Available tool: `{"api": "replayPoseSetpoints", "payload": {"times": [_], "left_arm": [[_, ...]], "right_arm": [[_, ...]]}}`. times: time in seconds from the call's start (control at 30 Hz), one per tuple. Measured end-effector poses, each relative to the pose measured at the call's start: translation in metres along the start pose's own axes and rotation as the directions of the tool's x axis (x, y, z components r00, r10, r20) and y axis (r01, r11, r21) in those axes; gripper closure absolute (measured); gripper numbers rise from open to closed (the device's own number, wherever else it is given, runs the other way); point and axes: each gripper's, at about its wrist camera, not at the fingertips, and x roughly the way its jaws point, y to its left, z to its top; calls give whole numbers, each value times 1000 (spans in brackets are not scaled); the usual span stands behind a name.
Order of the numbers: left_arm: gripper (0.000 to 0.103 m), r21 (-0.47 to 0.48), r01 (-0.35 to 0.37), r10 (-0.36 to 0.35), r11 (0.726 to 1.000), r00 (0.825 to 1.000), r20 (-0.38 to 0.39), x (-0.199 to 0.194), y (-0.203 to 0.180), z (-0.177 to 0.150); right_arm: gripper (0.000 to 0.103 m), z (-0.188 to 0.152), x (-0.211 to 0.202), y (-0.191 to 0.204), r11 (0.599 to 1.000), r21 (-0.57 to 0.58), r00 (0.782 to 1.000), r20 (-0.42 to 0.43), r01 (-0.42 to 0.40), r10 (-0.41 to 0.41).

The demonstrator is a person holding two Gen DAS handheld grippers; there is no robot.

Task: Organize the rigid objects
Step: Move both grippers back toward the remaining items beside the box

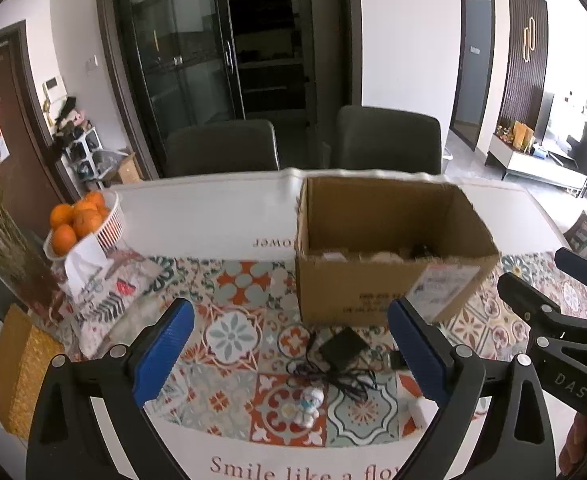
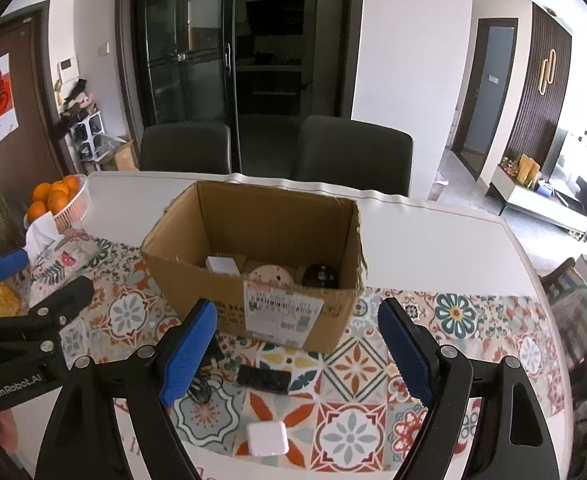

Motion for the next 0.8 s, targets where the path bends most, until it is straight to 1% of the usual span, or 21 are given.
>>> {"api": "replayPoseSetpoints", "payload": {"times": [0.2,0.4,0.67,0.8], "left_arm": [[4,-10,20,-20,1000,998,-56,14,-2,-29],[4,-20,24,-26,1000,994,-108,26,-3,-52],[5,-6,12,-12,1000,989,-150,38,-5,-77],[5,-3,12,-12,1000,984,-180,48,-5,-88]], "right_arm": [[20,-30,6,7,1000,-22,1000,-3,3,-3],[20,-52,12,11,999,-32,1000,-19,-26,25],[20,-81,32,13,998,-20,994,-95,-63,61],[20,-94,44,15,997,-27,989,-138,-65,61]]}}
